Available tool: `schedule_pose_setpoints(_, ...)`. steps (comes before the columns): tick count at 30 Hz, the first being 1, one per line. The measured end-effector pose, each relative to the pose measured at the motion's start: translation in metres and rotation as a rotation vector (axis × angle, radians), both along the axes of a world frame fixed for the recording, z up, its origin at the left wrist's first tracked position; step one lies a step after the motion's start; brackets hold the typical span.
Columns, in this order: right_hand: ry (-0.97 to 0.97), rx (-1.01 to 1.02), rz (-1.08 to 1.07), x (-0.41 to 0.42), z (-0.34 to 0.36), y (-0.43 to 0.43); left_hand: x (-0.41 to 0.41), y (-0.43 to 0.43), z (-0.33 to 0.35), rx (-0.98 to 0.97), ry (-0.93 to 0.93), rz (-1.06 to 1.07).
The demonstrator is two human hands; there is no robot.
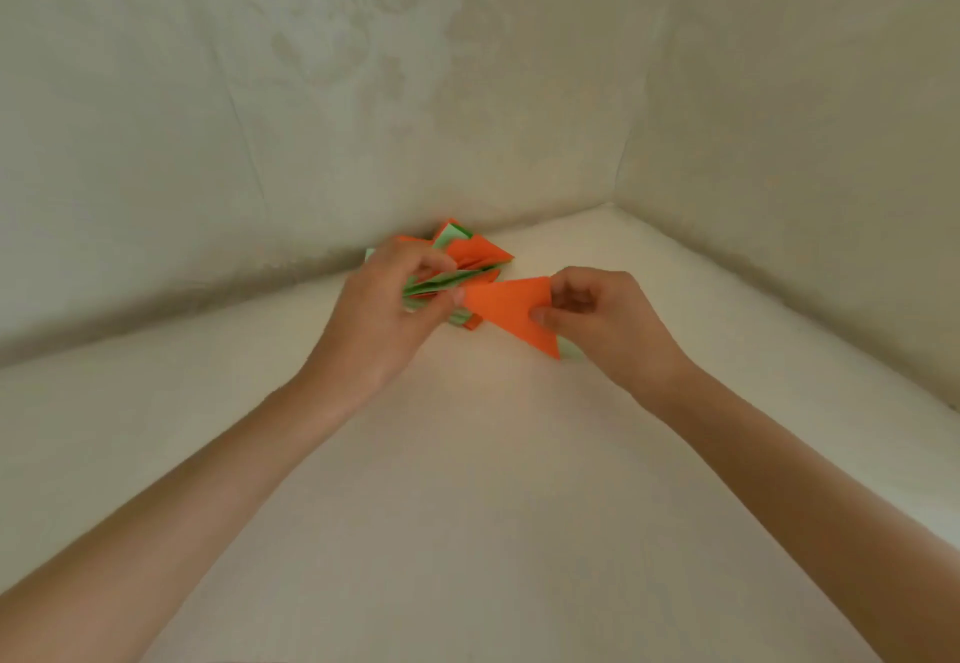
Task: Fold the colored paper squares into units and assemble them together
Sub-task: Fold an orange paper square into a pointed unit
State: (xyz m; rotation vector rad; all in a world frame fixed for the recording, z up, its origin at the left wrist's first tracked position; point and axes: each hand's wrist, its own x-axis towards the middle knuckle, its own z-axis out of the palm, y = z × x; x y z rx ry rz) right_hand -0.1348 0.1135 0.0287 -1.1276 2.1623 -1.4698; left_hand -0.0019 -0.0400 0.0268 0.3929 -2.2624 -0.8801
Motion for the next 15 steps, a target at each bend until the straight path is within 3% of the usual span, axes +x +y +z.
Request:
schedule_pose_setpoints(2, 0.086, -0.024, -0.095, -0.011, 0.005, -0.013, -0.004, -0.022, 0.002, -0.15, -0.066, 0.092)
schedule_pose_setpoints(5, 0.185, 0.01, -0.153, -0.027, 0.008, -0.023, -0.008, -0.039, -0.007, -0.226, -0.438, 0.048)
schedule_pose_setpoints(6, 0.189, 0.018, -0.162, -0.031, 0.007, -0.024, -0.008, -0.041, -0.012, -0.281, -0.464, 0.038)
schedule_pose_setpoints(9, 0.125, 0.011, -0.196, -0.04, 0.002, -0.023, -0.011, -0.049, -0.021, -0.402, -0.325, 0.012)
schedule_pose_setpoints(15, 0.044, -0.025, -0.14, -0.045, -0.004, -0.025, -0.031, -0.065, -0.024, -0.646, -0.294, -0.084)
